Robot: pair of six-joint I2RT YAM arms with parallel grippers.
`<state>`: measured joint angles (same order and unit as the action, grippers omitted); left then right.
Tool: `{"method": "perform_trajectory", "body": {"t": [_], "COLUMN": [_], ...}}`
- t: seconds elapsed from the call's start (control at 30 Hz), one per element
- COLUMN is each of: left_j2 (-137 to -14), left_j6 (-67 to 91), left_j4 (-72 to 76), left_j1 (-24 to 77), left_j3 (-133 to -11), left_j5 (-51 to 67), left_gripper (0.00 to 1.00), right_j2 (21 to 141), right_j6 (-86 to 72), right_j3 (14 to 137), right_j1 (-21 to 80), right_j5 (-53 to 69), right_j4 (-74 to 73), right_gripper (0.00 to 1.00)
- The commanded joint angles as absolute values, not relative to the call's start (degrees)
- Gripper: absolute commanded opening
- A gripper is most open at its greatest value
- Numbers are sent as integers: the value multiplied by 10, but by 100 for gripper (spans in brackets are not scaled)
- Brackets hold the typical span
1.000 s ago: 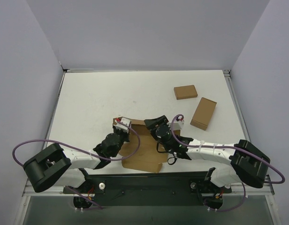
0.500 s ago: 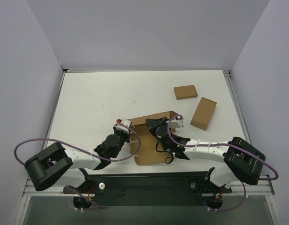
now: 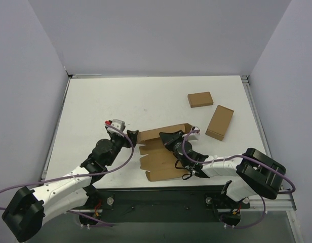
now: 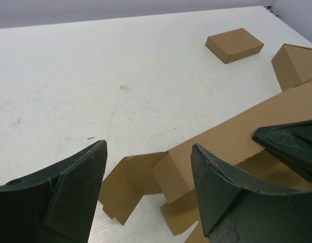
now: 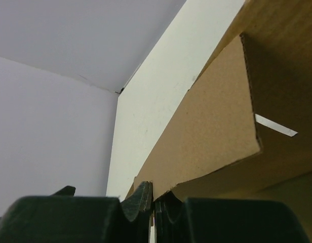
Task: Fold the paper box
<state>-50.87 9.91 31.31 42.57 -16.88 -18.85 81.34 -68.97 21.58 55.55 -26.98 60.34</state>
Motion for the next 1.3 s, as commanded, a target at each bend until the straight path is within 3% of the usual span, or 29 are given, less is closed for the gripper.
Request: {"method": "perform_trajectory", "body": {"t": [0.0,0.2,0.53,0.87,1.13,1.27], "left_j2": [-484,-468,-487,-506,-533,-533], "left_j6": [162,173,214,210,201,220], "left_j4": [181,181,161,165,230,246], "left_j1": [391,373,364,363,364,366], "left_j3": [-207,-194,-191,-190,-171,-140], "left_j5": [-148,-37,-49,-18,157,171], "left_gripper": [77,71,77,77,79,80], "right_j2": [808,746,693,568,513,497], "right_j6": [-639,-634,-660,-701,-674,-665], "right_j3": [170,124,53,24,56,90], "right_j1": [559,563,584,632,635,633], "right_j5": [-231,-243,-255,-312,-338,-337], "right_j4": [650,629,599,419,371,362], "right_gripper": [0,0,0,0,0,0]}}
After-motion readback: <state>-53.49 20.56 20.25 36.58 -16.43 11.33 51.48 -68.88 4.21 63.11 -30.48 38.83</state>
